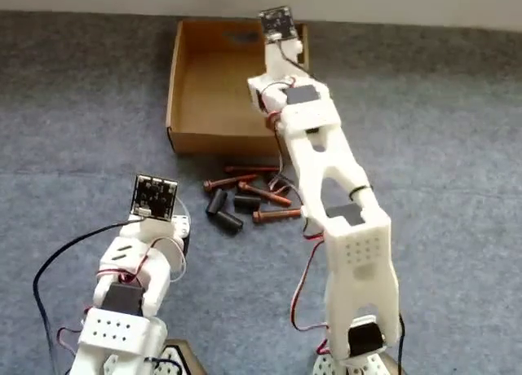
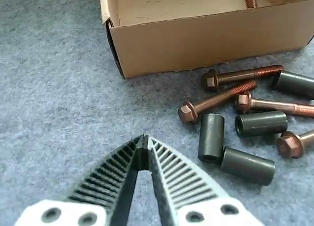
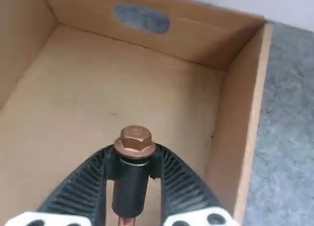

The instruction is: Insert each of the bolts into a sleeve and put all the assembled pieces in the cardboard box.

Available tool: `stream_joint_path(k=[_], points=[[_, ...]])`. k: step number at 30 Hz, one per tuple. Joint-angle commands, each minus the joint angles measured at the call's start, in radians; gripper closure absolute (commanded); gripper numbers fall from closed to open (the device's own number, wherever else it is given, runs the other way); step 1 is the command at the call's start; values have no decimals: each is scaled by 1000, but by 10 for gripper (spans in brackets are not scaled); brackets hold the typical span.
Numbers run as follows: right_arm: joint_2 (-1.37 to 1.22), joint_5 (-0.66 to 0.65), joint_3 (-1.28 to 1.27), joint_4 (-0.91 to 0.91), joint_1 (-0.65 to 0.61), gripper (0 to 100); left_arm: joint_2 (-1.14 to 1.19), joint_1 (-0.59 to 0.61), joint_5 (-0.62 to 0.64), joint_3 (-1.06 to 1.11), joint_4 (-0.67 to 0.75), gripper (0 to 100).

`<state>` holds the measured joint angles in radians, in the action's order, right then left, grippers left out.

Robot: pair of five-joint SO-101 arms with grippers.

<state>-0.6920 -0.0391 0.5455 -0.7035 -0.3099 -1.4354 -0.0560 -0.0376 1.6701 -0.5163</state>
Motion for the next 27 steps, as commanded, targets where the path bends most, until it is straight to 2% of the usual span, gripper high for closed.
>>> stream_joint_path(k=[1,7,21,27], points=[[8,-11,64,30,45,993,-10,-24,-5,-5,21,986],[-42,-11,58,30,67,993,-10,-24,-5,-5,23,986],[-67,-14,64,-28,24,987,-10,-22,-5,-5,23,986],[-58,-11,68,-41,2,849,-10,-21,-6,-5,23,986]])
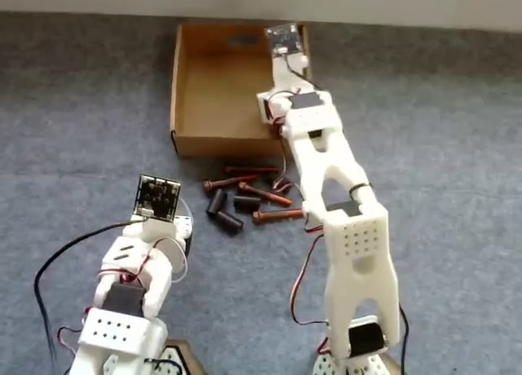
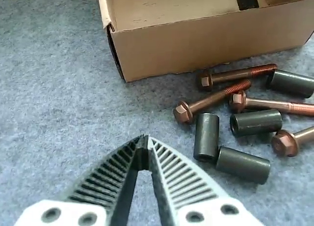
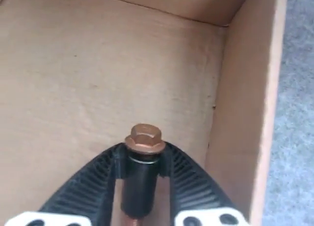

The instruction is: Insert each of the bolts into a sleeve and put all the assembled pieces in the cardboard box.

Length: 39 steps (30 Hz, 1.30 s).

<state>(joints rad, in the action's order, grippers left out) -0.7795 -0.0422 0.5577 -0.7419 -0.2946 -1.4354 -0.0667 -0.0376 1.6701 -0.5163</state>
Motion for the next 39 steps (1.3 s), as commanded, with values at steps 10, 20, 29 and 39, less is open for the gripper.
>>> stream_joint_path(k=[10,20,29,39], points=[[30,-11,315,-191,-19,865,-10,-10,-6,-5,23,986],[22,-12,865,-644,-8,977,-10,-10,-6,-5,23,986],[28,-17,932,-891,124,971,-10,-10,-6,-5,23,986],[33,-71,1052,-1026,170,971,-10,-10,-6,-5,25,986]])
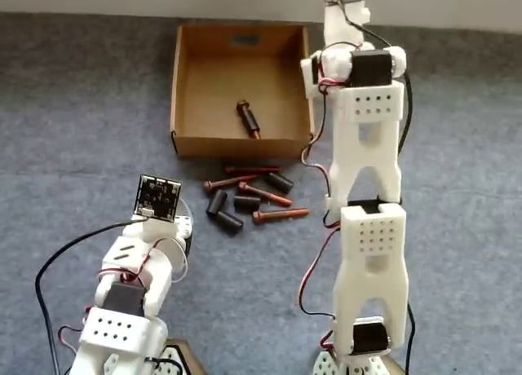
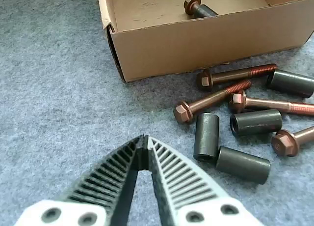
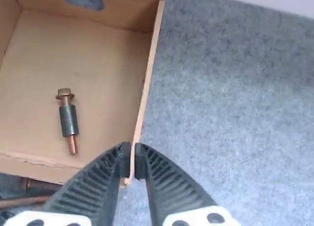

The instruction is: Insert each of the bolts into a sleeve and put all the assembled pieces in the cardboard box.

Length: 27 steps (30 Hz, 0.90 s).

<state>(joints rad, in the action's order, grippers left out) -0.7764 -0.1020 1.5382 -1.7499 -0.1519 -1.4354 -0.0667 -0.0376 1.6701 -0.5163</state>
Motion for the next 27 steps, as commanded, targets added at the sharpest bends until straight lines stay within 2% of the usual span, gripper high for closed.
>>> stream_joint_path(k=[1,4,9,17,24,27], points=[[30,-11,81,-18,30,971,-10,-10,-6,-5,25,986],[70,23,67,-18,41,971,-10,-10,-6,-5,25,986],[283,54,-139,-18,7,971,-10,-10,-6,-4,25,986],[728,51,-951,30,-162,971,-10,-10,-6,-4,25,986],[1026,-15,-1797,524,-315,970,-10,27,-5,-7,25,986],[1130,-38,-2081,733,-394,906,-10,97,2,-18,25,987]])
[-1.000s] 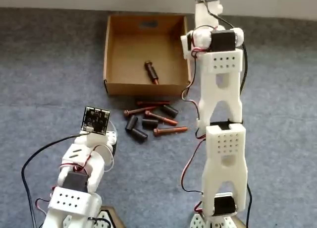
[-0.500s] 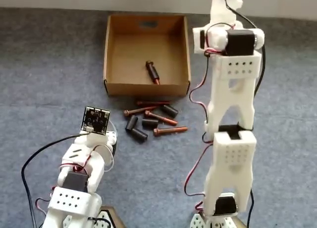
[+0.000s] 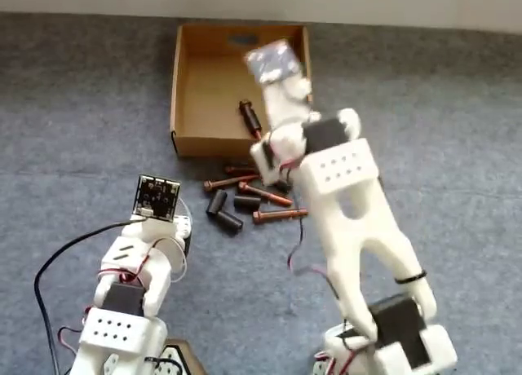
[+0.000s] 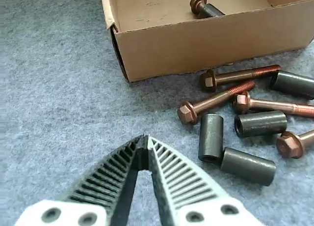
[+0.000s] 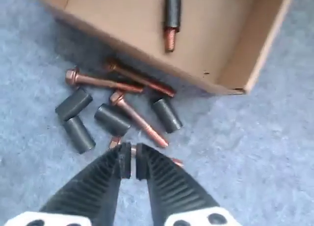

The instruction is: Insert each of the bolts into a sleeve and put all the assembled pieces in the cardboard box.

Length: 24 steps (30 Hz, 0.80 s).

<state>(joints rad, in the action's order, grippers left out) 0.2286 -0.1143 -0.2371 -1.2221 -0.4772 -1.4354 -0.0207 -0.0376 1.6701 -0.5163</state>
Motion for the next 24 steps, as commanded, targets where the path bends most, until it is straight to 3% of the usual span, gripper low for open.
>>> stream_joint_path(k=[1,3,7,13,24], points=[[140,-37,-357,249,-94,872,-10,70,2,-21,25,987],[134,-57,-410,294,-136,827,-10,97,2,-39,20,988],[18,-63,-415,351,-189,829,-10,151,6,-48,20,989],[-205,-64,-306,375,-260,829,-7,286,166,-70,18,987],[-394,-110,-170,375,-275,829,-8,286,169,-68,21,987]])
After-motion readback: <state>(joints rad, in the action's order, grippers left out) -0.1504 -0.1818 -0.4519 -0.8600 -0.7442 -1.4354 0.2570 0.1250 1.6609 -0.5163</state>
